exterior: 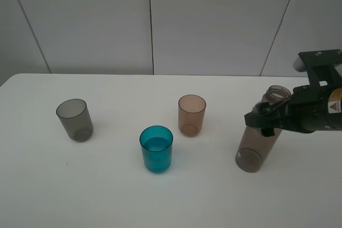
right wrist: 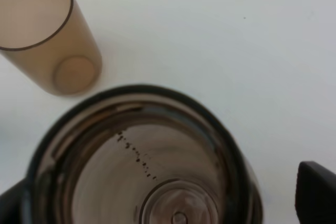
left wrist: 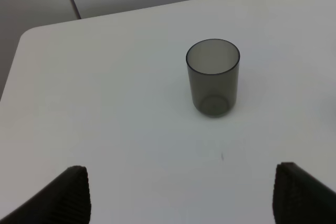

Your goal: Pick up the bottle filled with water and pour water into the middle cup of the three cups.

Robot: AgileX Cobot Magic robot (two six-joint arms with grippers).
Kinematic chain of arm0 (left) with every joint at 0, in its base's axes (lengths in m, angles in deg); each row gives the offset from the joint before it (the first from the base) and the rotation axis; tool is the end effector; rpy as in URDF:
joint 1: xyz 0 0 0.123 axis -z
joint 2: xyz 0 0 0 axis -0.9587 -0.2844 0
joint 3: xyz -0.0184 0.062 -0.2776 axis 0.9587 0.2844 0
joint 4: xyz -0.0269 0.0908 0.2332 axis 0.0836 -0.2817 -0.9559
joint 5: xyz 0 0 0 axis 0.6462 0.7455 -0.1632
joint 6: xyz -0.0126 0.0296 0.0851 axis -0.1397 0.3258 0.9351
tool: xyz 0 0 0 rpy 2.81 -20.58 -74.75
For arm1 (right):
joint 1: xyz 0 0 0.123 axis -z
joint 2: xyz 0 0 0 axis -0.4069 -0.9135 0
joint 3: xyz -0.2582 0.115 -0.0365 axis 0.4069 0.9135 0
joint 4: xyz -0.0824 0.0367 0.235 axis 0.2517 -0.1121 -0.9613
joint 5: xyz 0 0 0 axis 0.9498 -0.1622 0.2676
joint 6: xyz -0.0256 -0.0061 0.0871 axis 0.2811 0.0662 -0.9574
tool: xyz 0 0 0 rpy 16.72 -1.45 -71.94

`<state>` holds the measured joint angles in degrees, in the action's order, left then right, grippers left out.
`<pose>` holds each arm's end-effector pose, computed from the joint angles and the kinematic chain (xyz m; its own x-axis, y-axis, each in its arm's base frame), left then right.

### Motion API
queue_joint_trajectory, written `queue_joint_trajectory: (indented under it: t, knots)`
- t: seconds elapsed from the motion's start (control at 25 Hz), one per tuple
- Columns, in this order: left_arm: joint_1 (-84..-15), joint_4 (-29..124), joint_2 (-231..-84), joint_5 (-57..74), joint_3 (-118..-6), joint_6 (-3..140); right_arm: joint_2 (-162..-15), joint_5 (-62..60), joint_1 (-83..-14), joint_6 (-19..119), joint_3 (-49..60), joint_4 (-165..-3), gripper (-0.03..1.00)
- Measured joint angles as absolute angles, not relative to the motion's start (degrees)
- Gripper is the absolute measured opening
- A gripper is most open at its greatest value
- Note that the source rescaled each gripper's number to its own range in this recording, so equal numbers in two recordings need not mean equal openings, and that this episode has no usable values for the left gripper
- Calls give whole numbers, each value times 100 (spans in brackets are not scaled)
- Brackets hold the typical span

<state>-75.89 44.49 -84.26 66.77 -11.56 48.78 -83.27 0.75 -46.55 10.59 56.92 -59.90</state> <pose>-0.0082 -0.0154 0.2775 -0.4427 0.1343 -0.8866 0.1755 0.9826 0.0612 0.2002 0.0777 0.2125 -0.6545 -0.2628 -0.7089 -0.3420 0.9391 -0.0324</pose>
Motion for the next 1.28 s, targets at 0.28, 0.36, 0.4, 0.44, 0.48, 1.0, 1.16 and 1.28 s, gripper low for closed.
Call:
queue_joint_trajectory:
  t: [0.28,0.36,0.4,0.44,0.48,1.0,1.16,1.28]
  knots:
    - [-7589,4449,-8426,6677,-1156,4878,-8231,336,-4772,817,5692,-6012,80]
    - [-7589,4449,-8426,6677,-1156,4878,-8209,407,-4869,779,5692,-6078,80]
    - [-7589,4449,-8426,6677,-1156,4878,-8163,449,-4914,773,5692,-6100,80]
    - [-7589,4449,-8426,6677,-1156,4878,-8097,479,-4964,761,5692,-6125,80]
    - [-7589,4449,-8426,6677,-1156,4878,-8012,516,-4993,761,5692,-6138,80]
    - [-7589,4449,-8426,6677,-1156,4878,-6435,1910,-5034,755,5696,-6250,80]
    - [-7589,4449,-8426,6677,-1156,4878,-5846,2392,-5034,761,5696,-6278,80]
    - [-7589,4449,-8426,6677,-1156,4878,-5302,3008,-5034,772,5696,-6273,80]
